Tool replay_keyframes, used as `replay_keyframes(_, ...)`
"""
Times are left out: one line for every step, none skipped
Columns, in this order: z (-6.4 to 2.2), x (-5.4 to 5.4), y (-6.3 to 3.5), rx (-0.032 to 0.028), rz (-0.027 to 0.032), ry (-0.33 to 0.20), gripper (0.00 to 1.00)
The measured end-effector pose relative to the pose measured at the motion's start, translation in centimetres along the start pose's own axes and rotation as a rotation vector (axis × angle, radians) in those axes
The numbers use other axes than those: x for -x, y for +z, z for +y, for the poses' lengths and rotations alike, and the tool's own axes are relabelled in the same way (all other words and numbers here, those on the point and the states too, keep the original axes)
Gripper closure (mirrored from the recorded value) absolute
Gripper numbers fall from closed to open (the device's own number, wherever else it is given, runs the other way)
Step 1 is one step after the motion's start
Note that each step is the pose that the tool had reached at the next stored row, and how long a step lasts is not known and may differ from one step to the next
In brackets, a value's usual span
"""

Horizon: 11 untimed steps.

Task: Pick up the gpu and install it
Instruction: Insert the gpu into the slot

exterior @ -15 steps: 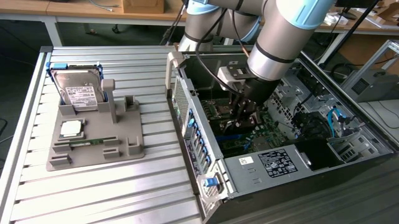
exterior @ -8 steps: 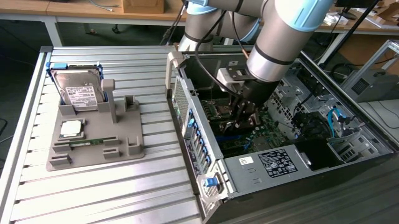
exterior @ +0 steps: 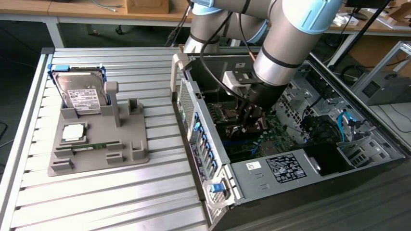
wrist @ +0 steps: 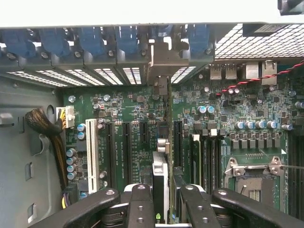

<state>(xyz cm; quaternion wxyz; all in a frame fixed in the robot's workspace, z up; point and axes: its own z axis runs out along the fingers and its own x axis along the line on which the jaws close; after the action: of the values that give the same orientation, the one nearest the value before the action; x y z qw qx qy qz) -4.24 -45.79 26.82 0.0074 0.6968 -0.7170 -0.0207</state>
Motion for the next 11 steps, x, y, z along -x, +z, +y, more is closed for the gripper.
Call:
replay_keyframes(0.0,0.0,0.05,0.0001,0.0001,0.0,0.73)
replay_keyframes(0.0,-0.01,0.12,0.0001,0.0002,0.0,0.73)
replay_keyframes(-0.01,-0.01,0.19,0.0001,0.0002,0.0,0.73)
replay_keyframes(-0.01,-0.01,0.26,0.0001,0.0002,0.0,0.73)
replay_keyframes(-0.01,-0.02,0.34,0.0001,0.0002,0.0,0.73)
replay_keyframes(-0.01,-0.02,0.4,0.0002,0.0004,0.0,0.73)
replay_keyframes(-0.02,-0.02,0.48,0.0003,0.0008,0.0,0.73)
replay_keyframes(-0.02,-0.03,0.53,0.0003,0.0008,0.0,0.73)
replay_keyframes(-0.02,-0.02,0.61,0.0002,0.0004,0.0,0.73)
replay_keyframes(-0.02,-0.03,0.64,0.0003,0.0006,0.0,0.73)
replay_keyframes(-0.02,-0.03,0.67,0.0003,0.0008,0.0,0.73)
